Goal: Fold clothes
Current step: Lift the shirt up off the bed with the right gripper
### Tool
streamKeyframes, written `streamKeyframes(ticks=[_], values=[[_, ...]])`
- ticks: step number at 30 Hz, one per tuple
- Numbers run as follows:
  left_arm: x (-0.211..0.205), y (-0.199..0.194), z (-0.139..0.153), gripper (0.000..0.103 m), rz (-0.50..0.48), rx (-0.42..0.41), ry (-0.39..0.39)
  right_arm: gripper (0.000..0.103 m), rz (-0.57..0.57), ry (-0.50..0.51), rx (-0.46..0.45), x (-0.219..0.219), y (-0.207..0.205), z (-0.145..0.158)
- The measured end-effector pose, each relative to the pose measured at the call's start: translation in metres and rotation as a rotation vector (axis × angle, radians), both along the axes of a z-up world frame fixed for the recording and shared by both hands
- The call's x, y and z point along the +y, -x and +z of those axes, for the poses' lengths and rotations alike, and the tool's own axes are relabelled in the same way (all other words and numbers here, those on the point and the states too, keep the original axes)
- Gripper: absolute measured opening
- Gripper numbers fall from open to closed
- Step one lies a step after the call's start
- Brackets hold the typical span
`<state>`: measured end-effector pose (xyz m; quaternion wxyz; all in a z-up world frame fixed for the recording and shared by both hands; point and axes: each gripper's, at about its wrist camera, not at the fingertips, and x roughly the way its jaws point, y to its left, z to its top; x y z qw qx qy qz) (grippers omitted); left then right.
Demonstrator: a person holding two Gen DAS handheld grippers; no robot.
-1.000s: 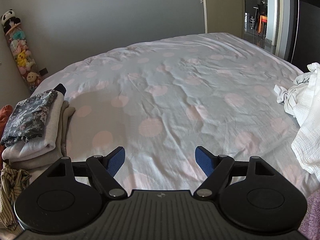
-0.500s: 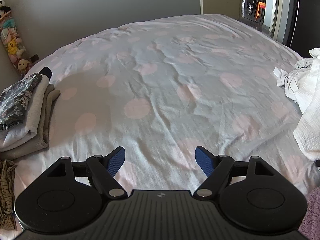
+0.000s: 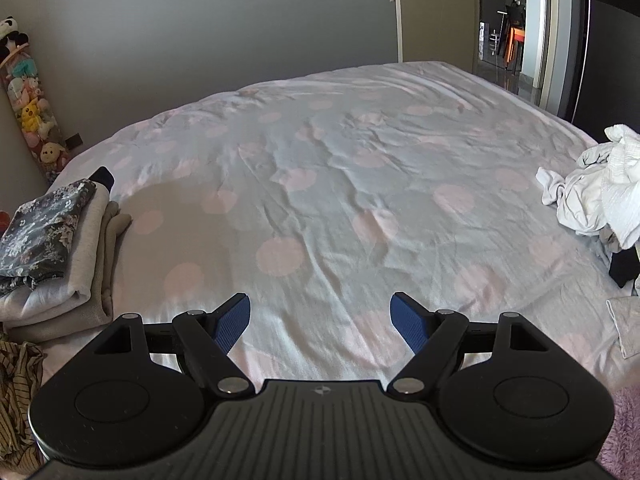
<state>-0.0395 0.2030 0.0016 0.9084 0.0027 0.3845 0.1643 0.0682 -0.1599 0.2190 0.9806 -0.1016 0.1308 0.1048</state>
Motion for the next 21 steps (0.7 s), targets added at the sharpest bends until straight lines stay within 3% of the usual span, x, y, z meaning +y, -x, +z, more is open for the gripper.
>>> streamKeyframes(ticks=[3,9,16,21], values=[[0.001,0.007,0.015,0.077,0.005,-0.032,-0.015,0.006,0.110,-0.015,-0.083,0.032,0.018,0.044],[0.017,0.032,0.050,0.077,0.046,-0.111,-0.052,0.006,0.438,-0.084,-0.122,0.120,0.060,0.077],[0.056,0.088,0.079,0.077,0.168,-0.165,-0.103,0.006,0.847,-0.176,-0.039,0.237,0.114,0.065],[0.097,0.137,0.074,0.077,0.305,-0.136,-0.132,0.006,1.002,-0.180,0.098,0.310,0.147,0.030]])
